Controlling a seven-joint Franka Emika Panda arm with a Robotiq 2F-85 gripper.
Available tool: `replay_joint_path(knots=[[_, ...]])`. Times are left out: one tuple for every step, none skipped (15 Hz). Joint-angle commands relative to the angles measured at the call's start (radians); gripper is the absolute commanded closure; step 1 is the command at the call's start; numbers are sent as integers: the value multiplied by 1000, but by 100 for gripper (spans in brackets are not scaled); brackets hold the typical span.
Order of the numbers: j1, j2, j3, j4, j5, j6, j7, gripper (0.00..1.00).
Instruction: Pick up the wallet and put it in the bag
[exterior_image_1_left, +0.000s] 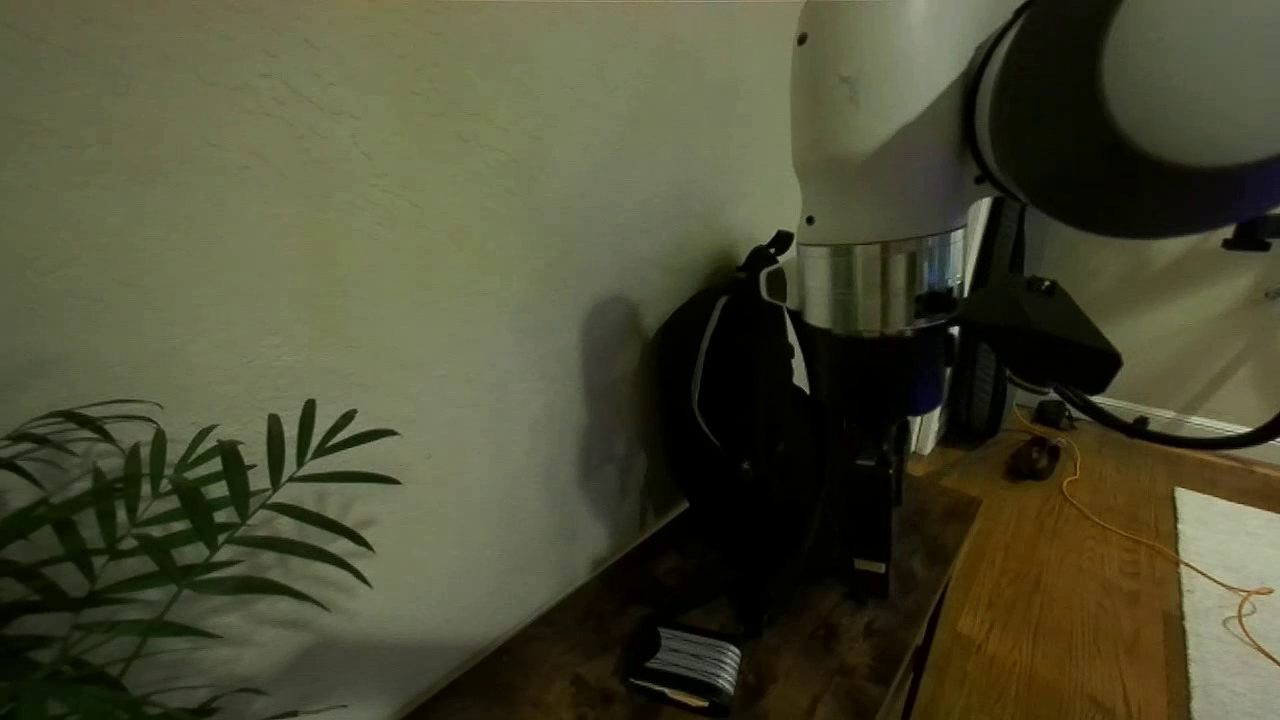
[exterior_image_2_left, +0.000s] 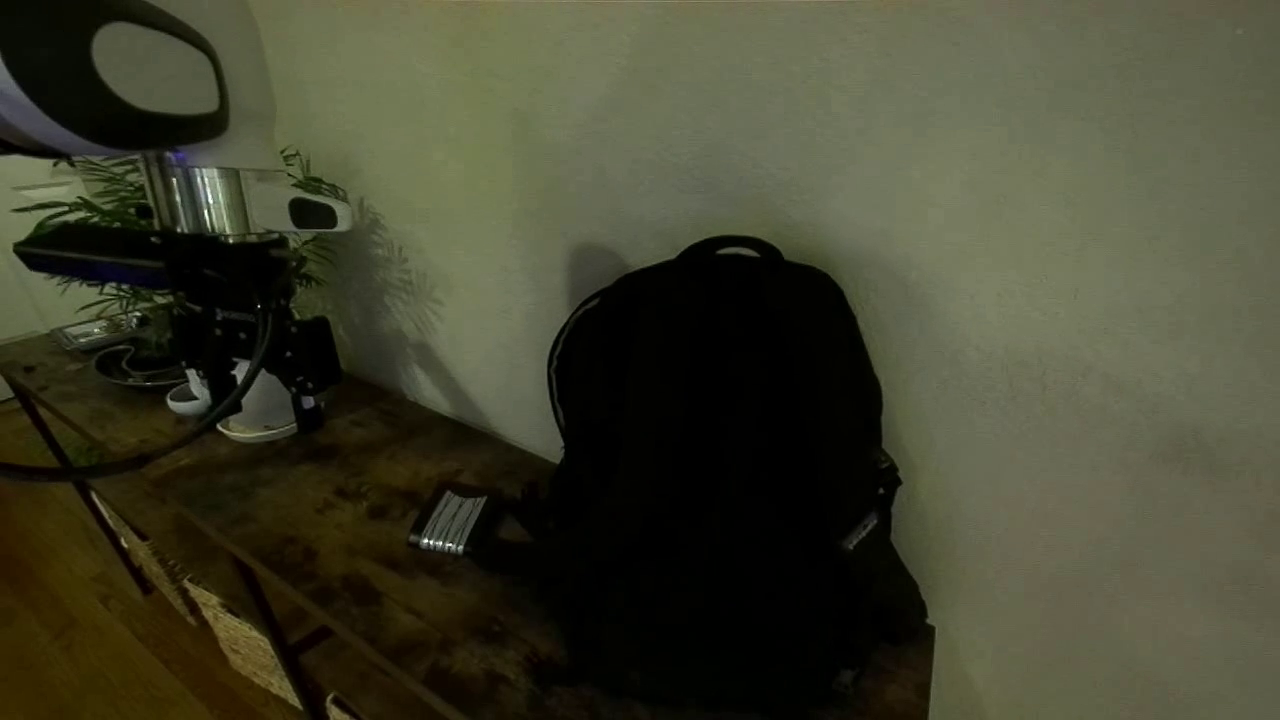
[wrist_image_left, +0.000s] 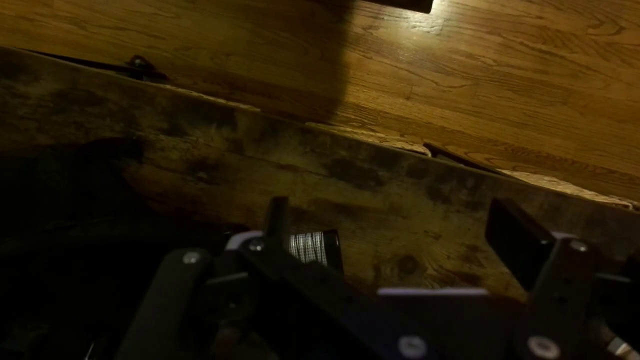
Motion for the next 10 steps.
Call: replay_joint_path(knots=[[5,1,-5,4,2,-3,-1,0],[5,1,-5,5,2,-3,0,0],[5,1,-5,6,2,-3,0,0],[5,1,-5,6,2,-3,0,0],[6,8,-7,3,-8,20,2,0],[5,29,-10,6,-14,45,-2,0],[4,40,-12,10,-15,50,2,0],[7,66,-17,17,-30,78,18,0],[8,84,-19,18,-30,109,11,0],[11,112,-25,24,-42,146,18,0]])
